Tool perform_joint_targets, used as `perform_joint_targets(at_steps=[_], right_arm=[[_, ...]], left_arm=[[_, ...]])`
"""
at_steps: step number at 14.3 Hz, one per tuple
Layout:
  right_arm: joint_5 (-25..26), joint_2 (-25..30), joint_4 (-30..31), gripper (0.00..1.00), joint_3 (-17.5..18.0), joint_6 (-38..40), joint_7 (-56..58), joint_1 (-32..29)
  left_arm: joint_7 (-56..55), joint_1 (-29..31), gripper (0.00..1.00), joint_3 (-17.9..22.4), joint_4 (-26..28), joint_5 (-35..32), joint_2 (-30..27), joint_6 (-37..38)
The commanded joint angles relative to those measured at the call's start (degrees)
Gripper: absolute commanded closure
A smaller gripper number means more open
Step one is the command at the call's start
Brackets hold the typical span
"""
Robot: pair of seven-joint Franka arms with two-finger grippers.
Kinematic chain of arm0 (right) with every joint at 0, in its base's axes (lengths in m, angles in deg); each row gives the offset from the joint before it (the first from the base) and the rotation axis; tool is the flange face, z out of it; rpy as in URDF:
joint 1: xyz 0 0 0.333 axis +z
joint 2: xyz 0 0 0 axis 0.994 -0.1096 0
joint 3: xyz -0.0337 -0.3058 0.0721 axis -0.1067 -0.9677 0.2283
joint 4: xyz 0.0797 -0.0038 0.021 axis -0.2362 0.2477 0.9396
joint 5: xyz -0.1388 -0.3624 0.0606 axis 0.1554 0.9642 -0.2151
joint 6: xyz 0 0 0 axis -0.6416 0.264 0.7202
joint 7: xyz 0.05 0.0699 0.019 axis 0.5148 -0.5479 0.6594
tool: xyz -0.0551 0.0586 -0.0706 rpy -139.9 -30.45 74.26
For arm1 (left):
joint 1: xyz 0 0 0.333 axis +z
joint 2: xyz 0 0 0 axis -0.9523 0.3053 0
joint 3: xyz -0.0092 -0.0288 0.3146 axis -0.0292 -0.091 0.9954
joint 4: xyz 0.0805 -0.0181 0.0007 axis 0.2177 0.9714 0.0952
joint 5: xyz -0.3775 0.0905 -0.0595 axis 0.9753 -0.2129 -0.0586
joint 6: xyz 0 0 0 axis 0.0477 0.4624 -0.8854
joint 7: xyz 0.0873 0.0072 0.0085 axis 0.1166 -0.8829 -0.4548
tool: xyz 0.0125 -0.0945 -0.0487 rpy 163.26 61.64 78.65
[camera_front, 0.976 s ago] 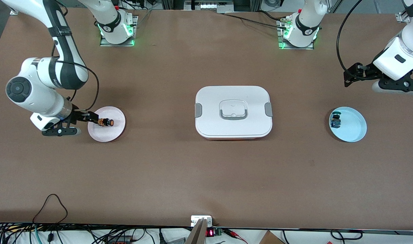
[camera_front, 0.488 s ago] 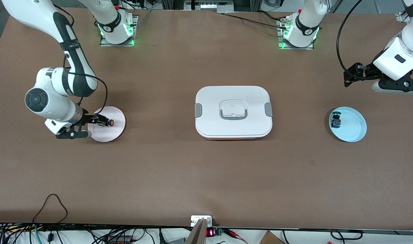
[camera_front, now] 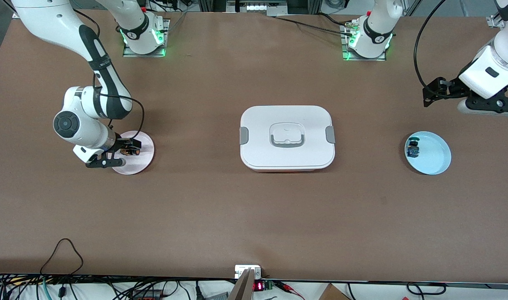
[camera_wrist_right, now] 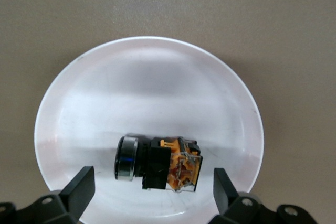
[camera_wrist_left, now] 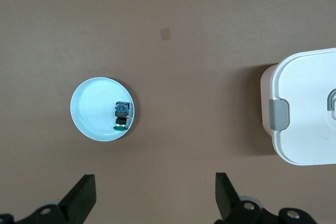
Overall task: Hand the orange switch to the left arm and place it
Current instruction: 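Lower the right gripper and close it on the orange switch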
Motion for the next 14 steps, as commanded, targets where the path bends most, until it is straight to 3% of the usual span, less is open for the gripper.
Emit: perform_joint_targets(at_steps=[1, 14], right_arm=[[-0.78, 0.31, 1.44, 0.00, -0.03, -1.59, 0.14, 0.34], [-0.87, -2.06, 1.44, 0.00, -0.03, -3.87, -0.30, 0.34]], left_arm=[[-0.14, -0.44, 0.00, 0.41, -0.80, 1.32, 0.17, 0.91], [-0.14, -0.44, 0.00, 0.41, -0.88, 1.32, 0.09, 0.91]])
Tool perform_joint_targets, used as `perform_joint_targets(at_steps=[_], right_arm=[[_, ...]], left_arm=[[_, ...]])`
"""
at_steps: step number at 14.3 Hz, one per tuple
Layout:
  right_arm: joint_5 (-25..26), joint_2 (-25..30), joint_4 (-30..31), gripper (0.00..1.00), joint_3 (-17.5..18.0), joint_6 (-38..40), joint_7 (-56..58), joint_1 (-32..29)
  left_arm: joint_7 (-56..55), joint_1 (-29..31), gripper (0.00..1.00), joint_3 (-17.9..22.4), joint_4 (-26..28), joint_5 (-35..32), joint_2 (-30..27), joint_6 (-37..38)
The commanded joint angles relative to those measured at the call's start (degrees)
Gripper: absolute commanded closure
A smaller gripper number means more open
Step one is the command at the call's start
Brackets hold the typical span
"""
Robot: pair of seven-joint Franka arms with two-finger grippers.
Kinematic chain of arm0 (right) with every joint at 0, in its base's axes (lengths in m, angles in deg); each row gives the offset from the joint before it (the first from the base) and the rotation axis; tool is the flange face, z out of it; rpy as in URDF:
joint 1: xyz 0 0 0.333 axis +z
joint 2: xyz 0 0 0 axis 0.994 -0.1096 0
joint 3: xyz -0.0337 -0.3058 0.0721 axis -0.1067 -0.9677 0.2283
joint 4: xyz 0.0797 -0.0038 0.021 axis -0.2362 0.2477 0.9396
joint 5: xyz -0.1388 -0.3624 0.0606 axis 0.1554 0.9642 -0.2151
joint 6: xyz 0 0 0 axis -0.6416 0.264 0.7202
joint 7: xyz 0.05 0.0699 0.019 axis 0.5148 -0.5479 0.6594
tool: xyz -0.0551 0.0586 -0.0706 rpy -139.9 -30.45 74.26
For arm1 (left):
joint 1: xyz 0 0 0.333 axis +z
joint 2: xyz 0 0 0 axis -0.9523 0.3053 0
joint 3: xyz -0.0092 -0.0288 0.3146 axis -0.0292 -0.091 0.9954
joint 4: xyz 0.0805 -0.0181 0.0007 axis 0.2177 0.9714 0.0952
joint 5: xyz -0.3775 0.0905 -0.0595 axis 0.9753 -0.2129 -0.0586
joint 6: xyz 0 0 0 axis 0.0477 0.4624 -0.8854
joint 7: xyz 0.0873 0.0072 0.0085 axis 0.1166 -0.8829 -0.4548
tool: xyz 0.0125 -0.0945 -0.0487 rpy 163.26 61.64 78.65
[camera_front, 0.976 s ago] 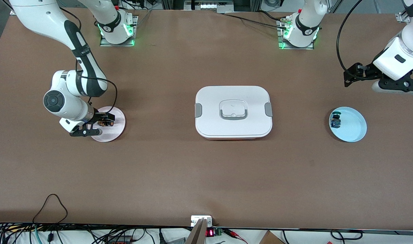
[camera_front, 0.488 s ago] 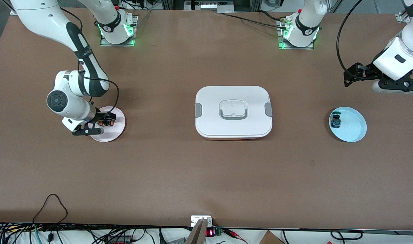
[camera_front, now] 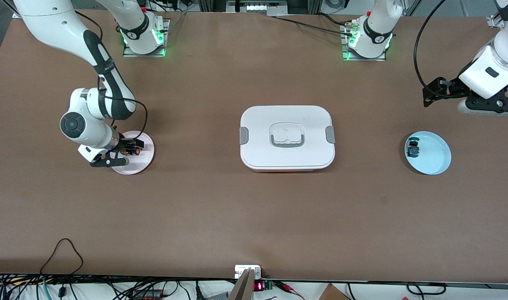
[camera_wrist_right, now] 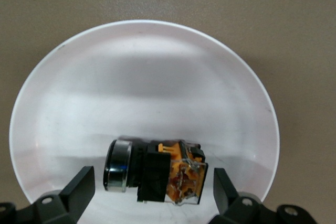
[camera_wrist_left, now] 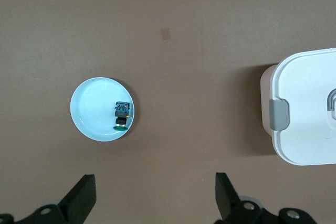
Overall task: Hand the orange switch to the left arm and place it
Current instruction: 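Lower the right gripper and close it on the orange switch, then lift the switch with the right gripper and carry it above the box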
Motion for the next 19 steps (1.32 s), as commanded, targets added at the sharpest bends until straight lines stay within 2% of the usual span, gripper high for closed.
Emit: perform_joint_targets(at_steps=[1, 2, 4, 6, 7, 8, 10, 12, 17, 19], right_arm=[[-0.84, -0.21, 0.53, 0.00, -0.03, -1.19, -0.30, 0.34], [-1.27, -0.21, 0.53, 0.02, -0.03, -1.19, -0.30, 0.34], [-1.54, -0.21, 0.53, 0.26, -0.03, -0.93, -0.30, 0.34], [-1.63, 0.05, 0.53, 0.58, -0.03, -0.66, -0.30, 0.25], [-1.54, 0.31, 0.36, 0.70, -0.03, -0.58, -0.21, 0.25], [-1.54, 0.57, 0.10, 0.81, -0.03, -0.31, 0.40, 0.25], [-1.46, 1.80, -0.87, 0.95, -0.03, 1.18, 0.67, 0.25], [-1.37, 2.86, -4.10, 0.98, 0.06, 5.64, 0.76, 0.25], [-1.63, 4.79, -15.79, 1.00, 1.37, 19.09, 0.76, 0.25], [-3.55, 6.46, -20.01, 1.00, 2.34, 23.83, 0.84, 0.25]], left_arm=[[-0.14, -0.44, 0.00, 0.41, -0.88, 1.32, 0.17, 0.91], [-0.14, -0.44, 0.00, 0.41, -0.88, 1.32, 0.17, 0.91], [-0.14, -0.44, 0.00, 0.41, -0.88, 1.32, 0.17, 0.91], [-0.14, -0.44, 0.00, 0.41, -0.88, 1.32, 0.17, 0.91], [-0.22, -0.44, 0.00, 0.41, -0.88, 1.32, 0.17, 0.91], [-0.23, -0.44, 0.00, 0.41, -0.88, 1.32, 0.09, 0.91], [-0.23, -0.44, 0.00, 0.41, -0.88, 1.32, 0.17, 0.91], [-0.23, -0.44, 0.00, 0.41, -0.88, 1.32, 0.17, 0.91], [-0.23, -0.44, 0.00, 0.41, -0.88, 1.32, 0.17, 0.91], [-0.23, -0.44, 0.00, 0.41, -0.88, 1.32, 0.17, 0.91]])
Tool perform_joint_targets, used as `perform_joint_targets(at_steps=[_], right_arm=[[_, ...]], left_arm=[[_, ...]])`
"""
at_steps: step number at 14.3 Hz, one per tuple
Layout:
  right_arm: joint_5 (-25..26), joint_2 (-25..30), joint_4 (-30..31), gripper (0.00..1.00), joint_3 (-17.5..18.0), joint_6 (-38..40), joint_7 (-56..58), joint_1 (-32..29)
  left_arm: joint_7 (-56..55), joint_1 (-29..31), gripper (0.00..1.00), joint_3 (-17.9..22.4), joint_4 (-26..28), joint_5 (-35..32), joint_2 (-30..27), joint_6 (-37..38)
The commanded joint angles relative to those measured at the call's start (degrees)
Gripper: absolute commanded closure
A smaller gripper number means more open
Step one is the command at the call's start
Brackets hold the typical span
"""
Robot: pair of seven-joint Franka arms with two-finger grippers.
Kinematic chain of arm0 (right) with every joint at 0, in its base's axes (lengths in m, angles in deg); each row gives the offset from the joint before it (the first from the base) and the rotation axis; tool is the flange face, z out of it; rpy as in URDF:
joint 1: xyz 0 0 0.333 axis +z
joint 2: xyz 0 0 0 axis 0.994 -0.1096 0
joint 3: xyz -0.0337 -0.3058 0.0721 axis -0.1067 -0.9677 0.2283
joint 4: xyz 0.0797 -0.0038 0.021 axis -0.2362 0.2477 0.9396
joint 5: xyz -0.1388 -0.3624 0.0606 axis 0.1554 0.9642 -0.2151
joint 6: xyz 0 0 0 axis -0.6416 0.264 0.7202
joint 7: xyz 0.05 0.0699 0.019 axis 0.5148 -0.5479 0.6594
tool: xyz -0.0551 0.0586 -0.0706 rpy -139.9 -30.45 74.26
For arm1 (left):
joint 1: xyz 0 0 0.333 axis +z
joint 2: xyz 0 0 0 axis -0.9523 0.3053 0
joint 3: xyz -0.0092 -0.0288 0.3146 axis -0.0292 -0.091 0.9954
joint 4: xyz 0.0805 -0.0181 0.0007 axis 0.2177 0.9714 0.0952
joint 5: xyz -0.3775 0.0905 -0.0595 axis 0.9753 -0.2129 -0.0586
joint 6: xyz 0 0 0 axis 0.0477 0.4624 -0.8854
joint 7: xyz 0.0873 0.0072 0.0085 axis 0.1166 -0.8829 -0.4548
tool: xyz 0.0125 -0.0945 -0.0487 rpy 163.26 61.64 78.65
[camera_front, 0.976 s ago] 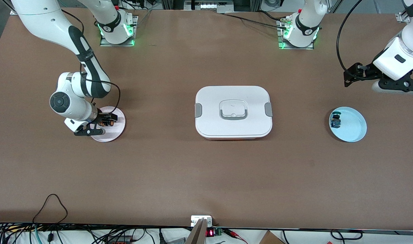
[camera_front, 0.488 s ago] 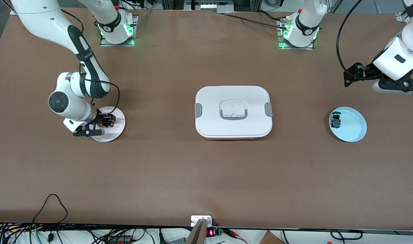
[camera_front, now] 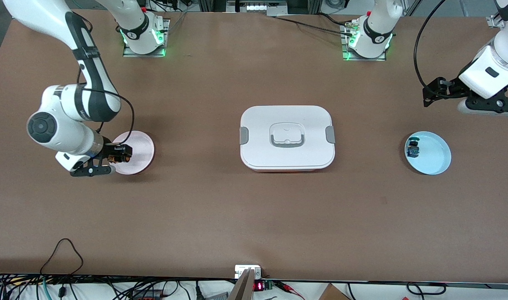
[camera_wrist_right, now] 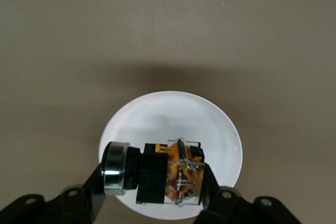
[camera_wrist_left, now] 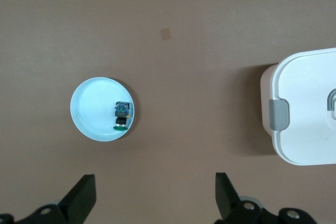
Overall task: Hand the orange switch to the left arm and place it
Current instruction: 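Lift the switch with the right gripper and carry it above the box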
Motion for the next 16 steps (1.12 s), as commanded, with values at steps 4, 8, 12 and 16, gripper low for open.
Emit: perform_joint_targets(at_steps=[4, 8, 12, 16], right_arm=[[-5.46, 3.27, -12.59, 1.00, 3.63, 10.94, 3.47, 0.04], [-12.66, 4.76, -17.69, 1.00, 6.70, 14.54, 7.60, 0.04], [-18.21, 6.08, -20.24, 1.00, 11.79, 14.28, 12.84, 0.13], [-28.21, 6.43, -20.25, 1.00, 13.21, 11.40, 21.11, 2.59]], left_arm=[[-0.23, -0.43, 0.00, 0.41, -0.80, 1.32, 0.09, 0.91], [-0.31, -0.43, 0.00, 0.41, -0.88, 1.32, 0.17, 0.91], [-0.31, -0.43, 0.00, 0.41, -0.80, 1.32, 0.09, 0.91], [-0.49, -0.35, 0.00, 0.41, -0.80, 1.58, 0.08, 1.26]])
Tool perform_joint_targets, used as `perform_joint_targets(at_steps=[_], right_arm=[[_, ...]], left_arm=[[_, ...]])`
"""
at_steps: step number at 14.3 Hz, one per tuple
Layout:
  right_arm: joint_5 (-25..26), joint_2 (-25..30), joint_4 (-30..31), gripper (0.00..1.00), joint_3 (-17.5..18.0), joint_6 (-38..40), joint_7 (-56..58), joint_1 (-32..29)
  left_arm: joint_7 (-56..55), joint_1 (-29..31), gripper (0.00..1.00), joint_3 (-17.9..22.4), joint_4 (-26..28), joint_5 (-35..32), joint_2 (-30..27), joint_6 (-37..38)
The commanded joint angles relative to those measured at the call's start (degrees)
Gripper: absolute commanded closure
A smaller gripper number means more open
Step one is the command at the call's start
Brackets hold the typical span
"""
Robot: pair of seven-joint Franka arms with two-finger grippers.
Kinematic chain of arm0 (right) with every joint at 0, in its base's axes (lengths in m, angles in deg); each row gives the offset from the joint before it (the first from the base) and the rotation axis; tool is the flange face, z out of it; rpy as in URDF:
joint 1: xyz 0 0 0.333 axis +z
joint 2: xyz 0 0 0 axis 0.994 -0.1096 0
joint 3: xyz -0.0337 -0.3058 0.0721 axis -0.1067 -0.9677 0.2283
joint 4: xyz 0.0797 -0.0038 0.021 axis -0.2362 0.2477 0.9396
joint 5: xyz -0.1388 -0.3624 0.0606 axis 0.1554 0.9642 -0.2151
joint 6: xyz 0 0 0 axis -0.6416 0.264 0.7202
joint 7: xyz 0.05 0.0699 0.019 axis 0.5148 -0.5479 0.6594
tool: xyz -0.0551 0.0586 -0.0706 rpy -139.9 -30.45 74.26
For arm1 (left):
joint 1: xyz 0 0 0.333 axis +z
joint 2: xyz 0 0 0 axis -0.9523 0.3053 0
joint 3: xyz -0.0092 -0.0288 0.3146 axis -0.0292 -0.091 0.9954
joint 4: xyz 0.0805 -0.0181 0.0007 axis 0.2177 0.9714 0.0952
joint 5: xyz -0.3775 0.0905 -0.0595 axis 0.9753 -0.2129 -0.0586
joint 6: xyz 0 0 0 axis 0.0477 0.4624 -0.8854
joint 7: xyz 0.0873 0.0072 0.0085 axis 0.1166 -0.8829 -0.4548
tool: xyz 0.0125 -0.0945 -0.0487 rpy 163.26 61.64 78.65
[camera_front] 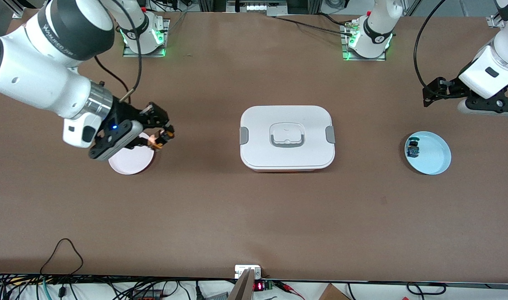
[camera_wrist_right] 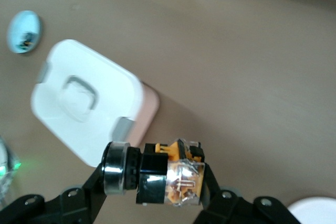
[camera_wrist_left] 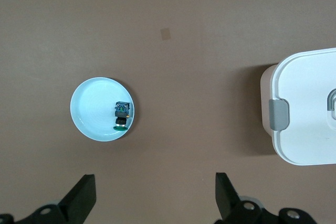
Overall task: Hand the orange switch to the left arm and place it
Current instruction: 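Lift the switch with the right gripper and carry it above the box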
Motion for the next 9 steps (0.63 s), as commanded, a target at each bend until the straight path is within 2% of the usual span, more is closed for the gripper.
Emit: perform_joint_targets(at_steps=[1, 4, 6, 9], right_arm=[[-6.96, 0.38, -0.35, 1.00, 0.14, -4.86, 8.45, 1.70], [-11.19, -0.32, 0.35, 1.00, 0.14, -13.49, 18.74, 4.68], [-13.82, -1.11, 0.35, 1.00, 0.14, -16.31, 24.99, 6.88], [-23.21, -1.99, 0.35, 1.00, 0.14, -17.81, 33.60, 8.21]], left_arm=[[-0.48, -0.34, 0.00, 0.58, -0.80, 2.80, 0.09, 1.67], [-0.40, 0.10, 0.00, 0.76, -0.88, 3.43, 0.09, 2.29], [-0.40, 0.10, 0.00, 0.67, -0.80, 4.30, 0.09, 2.37], [-0.31, 2.12, 0.00, 0.93, -0.80, 9.48, 0.26, 2.72]])
